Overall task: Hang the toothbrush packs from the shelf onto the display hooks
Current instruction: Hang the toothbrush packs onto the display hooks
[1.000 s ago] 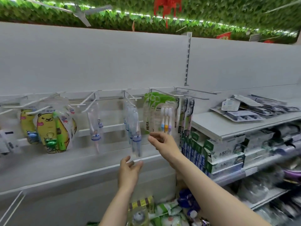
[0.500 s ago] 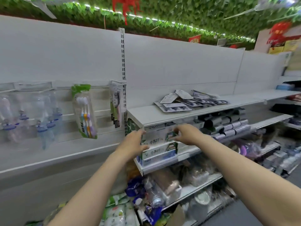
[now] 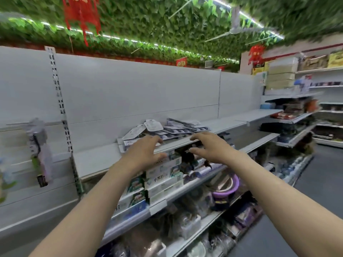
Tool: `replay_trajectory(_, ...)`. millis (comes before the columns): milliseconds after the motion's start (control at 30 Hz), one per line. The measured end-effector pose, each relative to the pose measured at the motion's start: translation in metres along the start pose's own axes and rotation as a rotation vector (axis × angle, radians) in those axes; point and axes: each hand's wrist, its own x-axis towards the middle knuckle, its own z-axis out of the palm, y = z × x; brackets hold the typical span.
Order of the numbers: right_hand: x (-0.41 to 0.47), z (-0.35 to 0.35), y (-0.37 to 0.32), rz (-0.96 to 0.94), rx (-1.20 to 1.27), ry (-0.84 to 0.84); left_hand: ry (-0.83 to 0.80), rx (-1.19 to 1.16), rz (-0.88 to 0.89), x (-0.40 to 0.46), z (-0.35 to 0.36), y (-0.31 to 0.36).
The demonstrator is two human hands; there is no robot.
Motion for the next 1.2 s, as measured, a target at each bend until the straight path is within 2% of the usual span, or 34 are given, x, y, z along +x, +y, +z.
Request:
replay_trajectory(233, 0.064, 0.006, 0.109, 0.043, 0.011, 0.013, 0.043, -0.071, 0.011, 0.135, 0.081, 0.014)
replay_trajectory(400, 0.153, 0.017, 0.194, 0.073, 0.024, -0.007, 0.123, -0.151, -0.051, 0.248, 0.142, 0.01)
replay_trajectory(533, 0.218, 0.031, 0.244, 0.083, 0.075, -0.008, 0.202, -0.095, -0.101, 0.323, 0.171, 0.006)
replay_trajectory(733, 0.291, 0.07, 0.275, -0.002, 0.289, -0.016, 0.279, -0.045, -0.288, 0.373, 0.2, -0.012)
replay_trajectory(933, 0.362, 0.127, 0.283, -0.145, 0.321, -0.124, 0.326, -0.092, -0.422, 0.38, 0.208, -0.016)
replay_trajectory(1000, 0.38, 0.139, 0.294, -0.185, 0.359, -0.046, 0.325, -0.096, -0.457, 0.38, 0.206, -0.015)
replay_trajectory(1100, 0.403, 0.133, 0.318, -0.212, 0.48, 0.24, 0.348, -0.091, -0.524, 0.384, 0.204, -0.007)
replay_trajectory(1200, 0.422, 0.101, 0.341, -0.109, 0.956, 0.362, 0.415, -0.054, -0.575, 0.397, 0.2, 0.012)
